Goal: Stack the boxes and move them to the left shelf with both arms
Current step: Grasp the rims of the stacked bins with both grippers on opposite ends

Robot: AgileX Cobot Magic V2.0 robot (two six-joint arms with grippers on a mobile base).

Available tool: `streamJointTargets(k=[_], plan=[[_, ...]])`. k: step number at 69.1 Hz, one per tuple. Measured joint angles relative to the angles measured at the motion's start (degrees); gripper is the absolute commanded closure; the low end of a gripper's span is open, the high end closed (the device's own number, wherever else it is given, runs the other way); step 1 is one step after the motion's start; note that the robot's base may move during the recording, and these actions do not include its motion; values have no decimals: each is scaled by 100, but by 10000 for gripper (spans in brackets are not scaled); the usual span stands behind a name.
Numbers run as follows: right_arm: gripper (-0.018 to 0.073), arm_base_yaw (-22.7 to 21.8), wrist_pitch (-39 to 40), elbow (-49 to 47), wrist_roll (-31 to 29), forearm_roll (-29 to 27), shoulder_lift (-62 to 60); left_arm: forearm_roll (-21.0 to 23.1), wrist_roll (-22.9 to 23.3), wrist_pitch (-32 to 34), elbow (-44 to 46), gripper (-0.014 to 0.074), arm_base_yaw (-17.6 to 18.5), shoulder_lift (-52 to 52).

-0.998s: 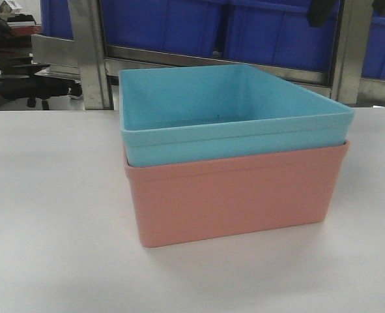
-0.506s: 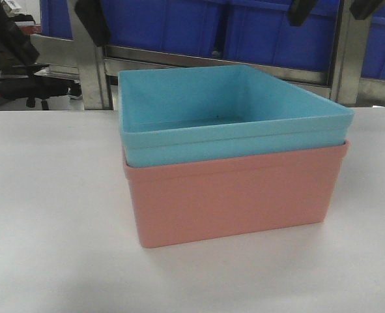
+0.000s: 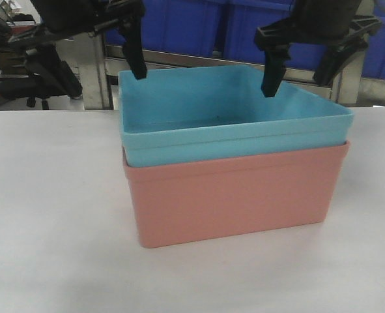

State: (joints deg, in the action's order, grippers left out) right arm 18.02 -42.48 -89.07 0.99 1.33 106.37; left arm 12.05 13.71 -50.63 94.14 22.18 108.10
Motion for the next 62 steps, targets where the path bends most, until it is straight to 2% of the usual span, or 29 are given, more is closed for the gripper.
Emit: streamJointTargets(k=[19,25,30,49,54,62], plan=[[-32,0,20,-20,-22,0,485,10,22,0,0,44,207,720],[-8,0,42,-25,-22,-9,643,10,22,-13,0,83,219,814],[54,0,42,-25,-22,-9,707,10,32,-28,0,146,219,840],[537,0,54,-34,-99,-28,716,10,32,-76,13,533,222,840],[519,9,47,-34,-144,-60,716,10,32,-126,21,616,222,840],[523,23,-17,-38,-143,-133,716,-50,91,-163,25,598,222,840]])
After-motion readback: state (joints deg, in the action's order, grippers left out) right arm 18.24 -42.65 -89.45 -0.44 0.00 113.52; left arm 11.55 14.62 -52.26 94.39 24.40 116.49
